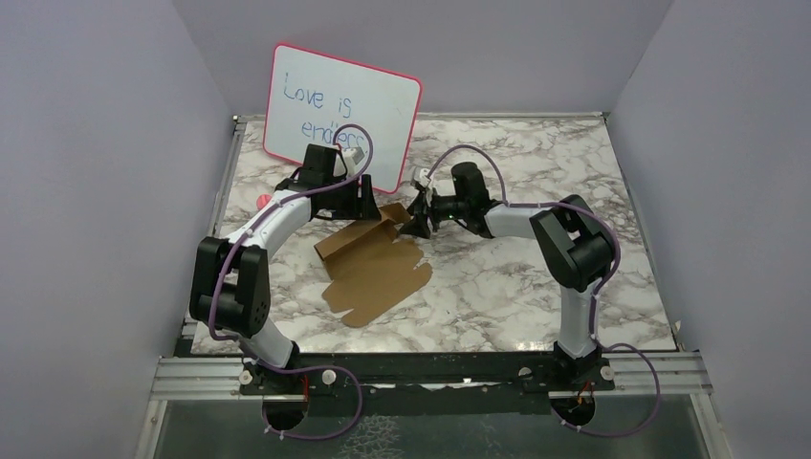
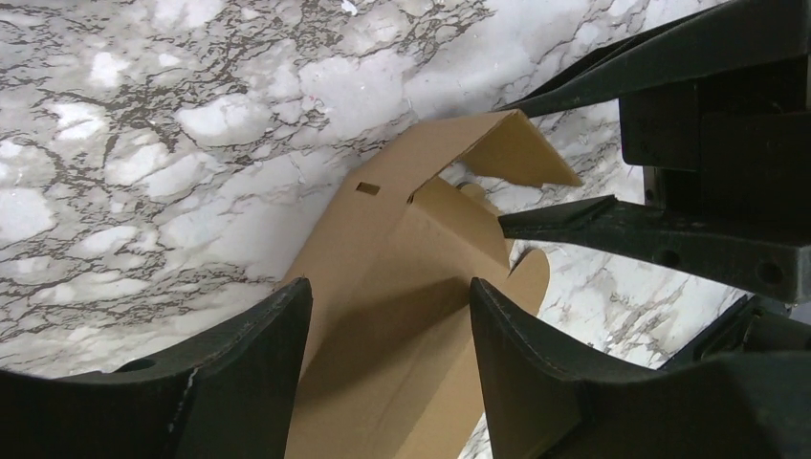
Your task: Fold the paper box
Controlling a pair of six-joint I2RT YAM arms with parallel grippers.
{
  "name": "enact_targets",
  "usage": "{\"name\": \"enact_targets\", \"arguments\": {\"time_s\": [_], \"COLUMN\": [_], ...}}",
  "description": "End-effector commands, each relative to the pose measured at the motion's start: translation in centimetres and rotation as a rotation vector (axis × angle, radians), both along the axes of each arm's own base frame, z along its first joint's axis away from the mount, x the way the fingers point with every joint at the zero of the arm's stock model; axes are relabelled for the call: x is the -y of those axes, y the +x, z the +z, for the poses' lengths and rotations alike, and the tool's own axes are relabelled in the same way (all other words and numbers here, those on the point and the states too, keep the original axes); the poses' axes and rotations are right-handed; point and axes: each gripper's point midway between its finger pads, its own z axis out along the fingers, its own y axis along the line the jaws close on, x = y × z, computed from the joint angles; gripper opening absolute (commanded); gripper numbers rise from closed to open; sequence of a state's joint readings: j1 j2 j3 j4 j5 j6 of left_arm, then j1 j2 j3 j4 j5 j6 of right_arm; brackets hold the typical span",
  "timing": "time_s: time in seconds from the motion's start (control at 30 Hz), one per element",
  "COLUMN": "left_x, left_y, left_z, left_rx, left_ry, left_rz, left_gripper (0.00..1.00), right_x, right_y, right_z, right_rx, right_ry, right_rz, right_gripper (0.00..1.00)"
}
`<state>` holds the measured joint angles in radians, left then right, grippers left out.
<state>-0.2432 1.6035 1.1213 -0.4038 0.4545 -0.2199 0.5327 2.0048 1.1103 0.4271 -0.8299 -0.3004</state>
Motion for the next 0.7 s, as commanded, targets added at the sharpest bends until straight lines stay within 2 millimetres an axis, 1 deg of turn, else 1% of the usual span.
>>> {"name": "enact_targets", "arguments": {"time_s": [0.0, 0.17, 0.4, 0.6, 0.67], "left_x": [0.5, 0.6, 0.5, 0.6, 0.4], "left_y": [-0.9, -0.9, -0.9, -1.0, -0.9], "left_z": [-0.7, -0.7, -0.7, -1.0, -0.9], "left_rx": [-0.035, -0.034, -0.032, -0.042, -0.040], "left_ry": [-0.031, -0.036, -0.030, -0.028, -0.023], "left_rz": [-0.047, -0.061, -0.066, -0.072, -0.068], "left_gripper": [0.62, 0.61, 0.61, 0.60, 0.60], "right_x": [-1.5, -1.8, -2.1, -2.4, -2.2], "right_y": [-1.2, -1.8, -3.6, -3.7, -3.2], "right_z": [1.3, 1.7, 2.0, 1.8, 1.8], "right_rx": [0.041, 0.045, 0.035, 0.023, 0.031], "right_ry": [0.062, 0.091, 0.125, 0.116, 0.102], "right_rz": [0.106, 0.148, 0.258, 0.269, 0.228], "right_gripper": [0.57, 0.57, 0.57, 0.56, 0.56]}}
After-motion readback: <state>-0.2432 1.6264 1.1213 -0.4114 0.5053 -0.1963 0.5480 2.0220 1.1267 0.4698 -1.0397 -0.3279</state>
